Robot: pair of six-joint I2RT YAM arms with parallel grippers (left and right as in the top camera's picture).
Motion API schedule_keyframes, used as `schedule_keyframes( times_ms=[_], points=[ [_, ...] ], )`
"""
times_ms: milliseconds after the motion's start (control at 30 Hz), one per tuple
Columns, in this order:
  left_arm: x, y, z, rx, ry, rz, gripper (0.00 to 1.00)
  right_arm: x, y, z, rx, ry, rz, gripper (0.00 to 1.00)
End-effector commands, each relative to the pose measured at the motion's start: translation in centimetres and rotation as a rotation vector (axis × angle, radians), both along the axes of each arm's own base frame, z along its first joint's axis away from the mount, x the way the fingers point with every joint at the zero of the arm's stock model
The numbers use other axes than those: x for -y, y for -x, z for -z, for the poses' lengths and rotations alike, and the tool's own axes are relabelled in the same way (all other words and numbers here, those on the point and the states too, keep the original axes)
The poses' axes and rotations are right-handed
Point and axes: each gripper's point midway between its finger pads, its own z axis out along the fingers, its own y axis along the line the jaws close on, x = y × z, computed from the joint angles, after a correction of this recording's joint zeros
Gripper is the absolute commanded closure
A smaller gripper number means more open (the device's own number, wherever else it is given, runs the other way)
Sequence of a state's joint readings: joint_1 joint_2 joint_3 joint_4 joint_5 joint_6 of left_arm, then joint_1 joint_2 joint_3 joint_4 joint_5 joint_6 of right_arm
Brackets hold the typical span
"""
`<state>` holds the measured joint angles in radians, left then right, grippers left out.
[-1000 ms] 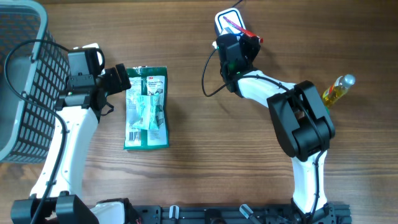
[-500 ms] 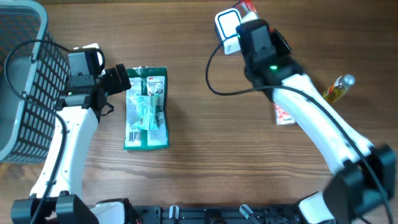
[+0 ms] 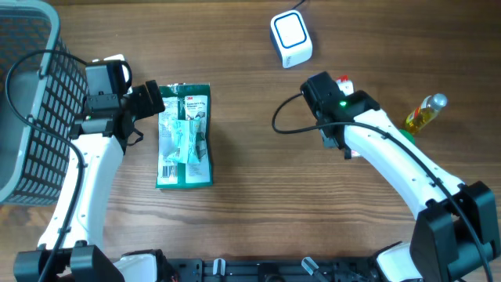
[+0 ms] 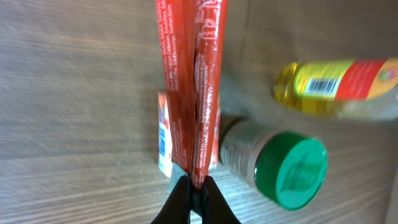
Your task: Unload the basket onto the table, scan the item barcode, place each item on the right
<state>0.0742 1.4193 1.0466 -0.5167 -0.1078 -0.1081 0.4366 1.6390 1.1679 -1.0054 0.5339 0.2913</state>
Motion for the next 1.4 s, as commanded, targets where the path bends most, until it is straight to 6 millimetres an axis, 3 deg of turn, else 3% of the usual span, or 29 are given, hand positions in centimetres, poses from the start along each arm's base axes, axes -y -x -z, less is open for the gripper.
schedule_keyframes(
  times_ms=[0, 100, 233, 300, 367, 400, 433, 467, 533, 667, 767, 1167, 1367],
  points=[
    [-0.4, -0.1, -0.8, 0.019, -0.018, 0.004, 0.0, 2.4, 1.3, 2.3, -0.021, 0.008, 0.127, 0.93],
    [-0.4, -0.1, -0.8, 0.019, -0.018, 0.004, 0.0, 3.9, 1.8, 3.2, -0.032, 0.012, 0.167, 0.93],
    [-0.4, -0.1, -0.8, 0.019, -0.018, 0.004, 0.0, 4.4, 2.0, 3.7, -0.04, 0.012, 0.179, 0.92],
    [-0.4, -0.1, -0.8, 0.019, -0.018, 0.004, 0.0, 4.1, 2.0, 3.9, -0.042, -0.005, 0.178, 0.69],
    [-0.4, -0.1, -0.8, 0.019, -0.018, 0.004, 0.0, 3.5, 2.2, 4.2, -0.058, -0.046, 0.176, 0.63],
    [-0.4, -0.1, -0.8, 0.019, -0.018, 0.004, 0.0, 3.2, 2.1, 4.3, -0.059, -0.06, 0.175, 0.53],
    [-0.4, -0.1, -0.8, 0.019, -0.018, 0.004, 0.0, 2.8, 2.1, 4.5, -0.061, -0.086, 0.174, 0.35],
    [-0.4, -0.1, -0.8, 0.019, -0.018, 0.004, 0.0, 2.1, 2.0, 4.8, -0.067, -0.127, 0.171, 0.26],
    [-0.4, -0.1, -0.8, 0.019, -0.018, 0.004, 0.0, -1.5, 2.2, 5.8, -0.117, -0.339, 0.151, 0.13],
    [-0.4, -0.1, -0.8, 0.019, -0.018, 0.004, 0.0, -9.5, 3.0, 5.2, -0.231, -0.771, 0.076, 0.12],
    [-0.4, -0.1, -0.8, 0.019, -0.018, 0.004, 0.0, -13.2, 3.0, 4.1, -0.249, -0.923, -0.005, 0.11],
    [-0.4, -0.1, -0.8, 0.019, -0.018, 0.004, 0.0, -23.0, 4.4, 2.2, -0.168, -0.996, -0.302, 0.09],
    [-0.4, -0.1, -0.8, 0.019, -0.018, 0.004, 0.0, -24.2, 4.3, 3.7, -0.059, -0.851, -0.274, 0.02]
  ],
)
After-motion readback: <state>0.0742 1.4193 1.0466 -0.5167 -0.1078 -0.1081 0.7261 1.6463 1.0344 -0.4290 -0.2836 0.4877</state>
